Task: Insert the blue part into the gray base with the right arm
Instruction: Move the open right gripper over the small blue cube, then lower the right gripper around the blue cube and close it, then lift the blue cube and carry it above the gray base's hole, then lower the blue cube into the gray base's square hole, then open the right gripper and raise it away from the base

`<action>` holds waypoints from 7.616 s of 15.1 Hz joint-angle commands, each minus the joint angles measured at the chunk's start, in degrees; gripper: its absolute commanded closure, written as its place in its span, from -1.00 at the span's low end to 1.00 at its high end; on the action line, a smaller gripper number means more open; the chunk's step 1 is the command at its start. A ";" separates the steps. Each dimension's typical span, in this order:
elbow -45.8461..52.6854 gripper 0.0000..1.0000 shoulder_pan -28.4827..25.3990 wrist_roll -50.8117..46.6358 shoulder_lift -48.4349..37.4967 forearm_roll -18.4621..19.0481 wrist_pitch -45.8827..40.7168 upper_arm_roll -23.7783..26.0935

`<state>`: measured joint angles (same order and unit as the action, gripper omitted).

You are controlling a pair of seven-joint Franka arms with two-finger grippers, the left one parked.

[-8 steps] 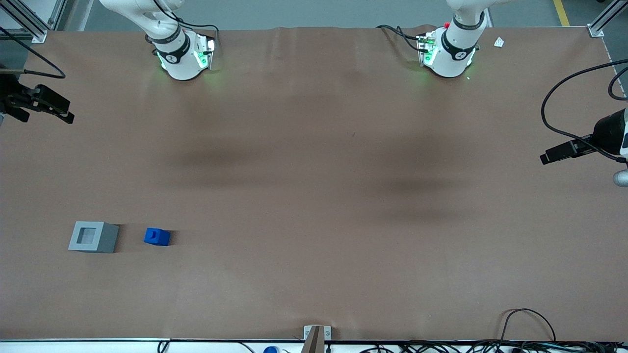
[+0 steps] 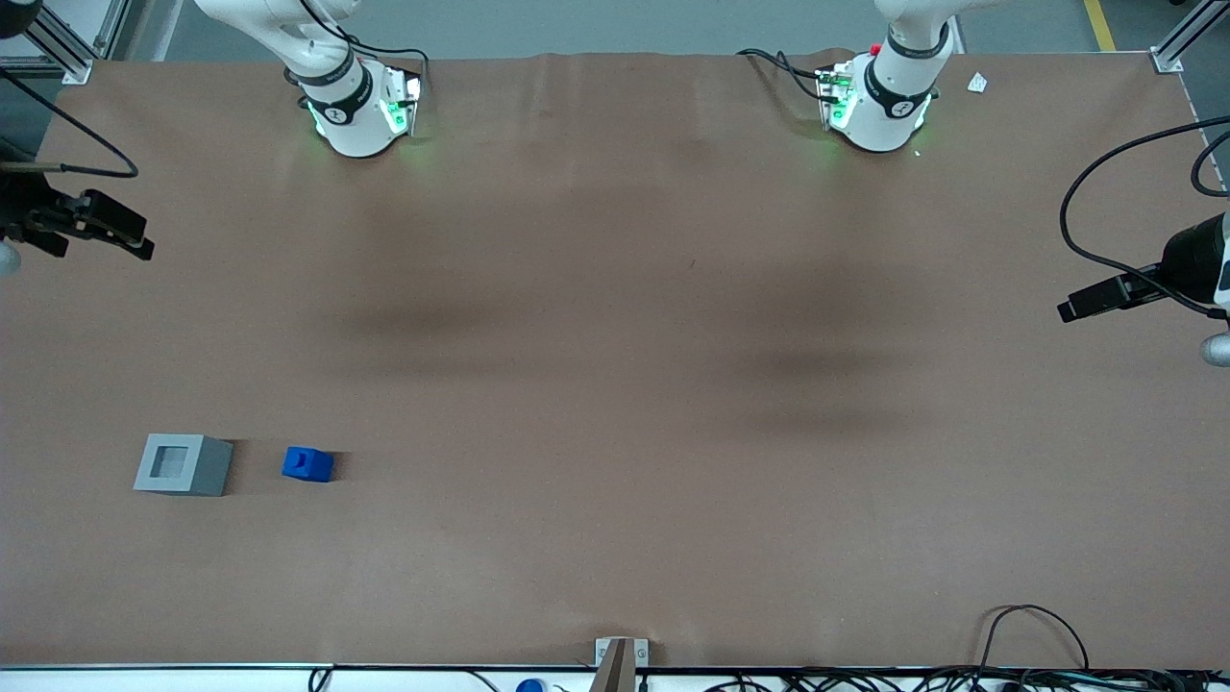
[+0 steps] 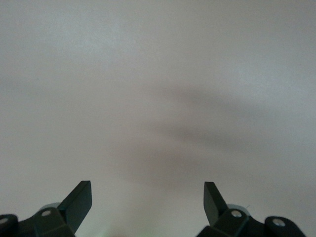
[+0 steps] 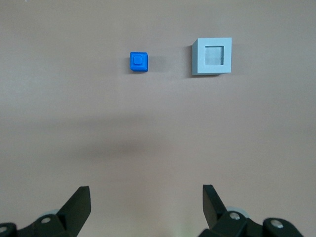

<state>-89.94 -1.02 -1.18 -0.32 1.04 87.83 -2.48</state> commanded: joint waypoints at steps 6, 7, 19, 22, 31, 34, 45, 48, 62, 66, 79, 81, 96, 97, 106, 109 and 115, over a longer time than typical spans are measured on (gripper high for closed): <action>0.20 -1.00 2.43 0.22 9.09 -2.53 8.93 0.20; 0.20 -1.00 2.34 0.13 10.76 -2.53 11.02 0.29; 0.73 -1.00 -2.41 -4.53 26.68 -2.53 27.56 0.46; 0.82 -1.00 -2.14 -4.62 29.58 -2.71 31.24 0.46; 0.73 -1.00 -1.53 -3.83 39.08 -5.61 41.98 0.46; 0.29 -1.00 -1.44 -3.83 40.13 -5.61 41.89 0.46; 0.29 0.35 0.05 1.53 40.58 -5.52 41.80 0.46; 0.73 0.79 0.06 1.53 40.05 -5.52 41.37 0.46; 5.92 0.93 10.86 14.45 33.54 -5.61 26.25 0.37; 6.09 0.96 13.76 18.14 33.54 -5.52 26.25 0.29; 10.48 0.99 15.35 15.34 37.85 -5.34 27.74 0.29; 10.75 0.99 15.35 15.25 38.55 -5.34 28.53 0.29; 11.72 0.96 16.05 15.16 40.93 -5.87 30.91 0.37; 11.72 0.74 15.96 15.51 40.93 -5.78 30.91 0.29; 9.96 -1.00 16.23 17.27 40.31 -6.05 36.01 0.37; 10.49 -1.00 16.14 17.09 38.83 -6.22 31.18 0.64; 10.40 -1.00 16.05 16.39 30.31 -6.83 17.93 1.43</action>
<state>-77.59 14.85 15.27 34.49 -4.70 109.75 -1.46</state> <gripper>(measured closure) 0.000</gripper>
